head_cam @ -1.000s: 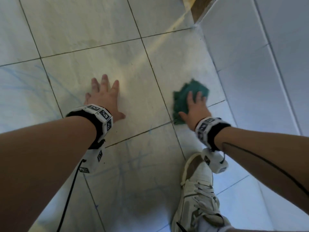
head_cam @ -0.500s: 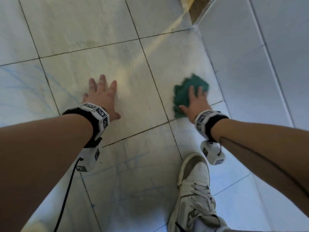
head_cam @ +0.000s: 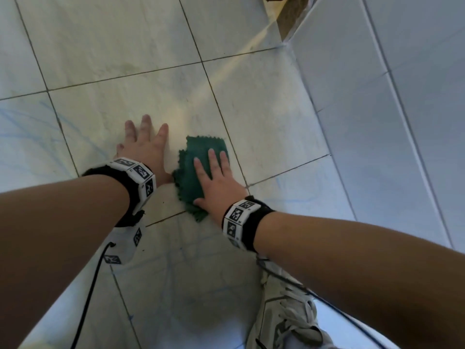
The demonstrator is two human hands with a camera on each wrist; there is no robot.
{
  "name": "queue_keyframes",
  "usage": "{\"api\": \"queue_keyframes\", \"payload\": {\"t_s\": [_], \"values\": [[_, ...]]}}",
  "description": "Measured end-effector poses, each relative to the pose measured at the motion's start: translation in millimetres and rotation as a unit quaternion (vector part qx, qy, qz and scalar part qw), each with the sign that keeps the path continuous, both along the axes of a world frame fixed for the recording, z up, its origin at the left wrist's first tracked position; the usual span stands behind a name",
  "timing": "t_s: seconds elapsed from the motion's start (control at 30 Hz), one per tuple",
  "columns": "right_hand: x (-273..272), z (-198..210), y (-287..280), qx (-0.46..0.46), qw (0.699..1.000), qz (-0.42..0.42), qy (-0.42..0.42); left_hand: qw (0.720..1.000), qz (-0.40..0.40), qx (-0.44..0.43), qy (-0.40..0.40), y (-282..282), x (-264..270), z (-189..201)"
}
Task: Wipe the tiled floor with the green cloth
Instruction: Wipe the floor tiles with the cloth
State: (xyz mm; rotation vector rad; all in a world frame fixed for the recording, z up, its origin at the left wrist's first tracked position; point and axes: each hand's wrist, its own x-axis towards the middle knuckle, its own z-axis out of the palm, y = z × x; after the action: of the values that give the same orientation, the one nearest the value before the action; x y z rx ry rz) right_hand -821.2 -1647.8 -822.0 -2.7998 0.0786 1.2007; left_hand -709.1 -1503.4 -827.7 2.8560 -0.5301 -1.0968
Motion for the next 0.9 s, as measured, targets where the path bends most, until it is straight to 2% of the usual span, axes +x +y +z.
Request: {"api": "queue_keyframes", "payload": {"t_s": [0.07,0.17,0.33,0.47,0.6,0.73,0.9], "values": [[13,-1,-23,-0.005,1.000,-0.008,-0.008,1.000,-0.002,0.001,-0.005,0,1,-1],[48,-3,-60,0.006,0.995,-0.089,-0.040,1.000,0.003,0.006,0.003,1,1,1],[97,6,-137,-0.086,0.981,-0.167,-0.056,1.000,0.007,0.010,0.012,0,0,3],[61,6,-192,-0.125,0.959,-0.255,-0.024,1.000,0.008,0.010,0.018,1,0,3],[28,-7,-201,-0.149,0.941,-0.303,-0.025,1.000,0.003,0.016,0.023,2,1,2],[36,-1,-179,-0.150,0.951,-0.269,-0.028,1.000,-0.002,0.013,0.022,2,1,2],[34,7,-83,-0.061,0.994,-0.087,-0.037,1.000,-0.005,0.005,0.025,4,2,4]]}}
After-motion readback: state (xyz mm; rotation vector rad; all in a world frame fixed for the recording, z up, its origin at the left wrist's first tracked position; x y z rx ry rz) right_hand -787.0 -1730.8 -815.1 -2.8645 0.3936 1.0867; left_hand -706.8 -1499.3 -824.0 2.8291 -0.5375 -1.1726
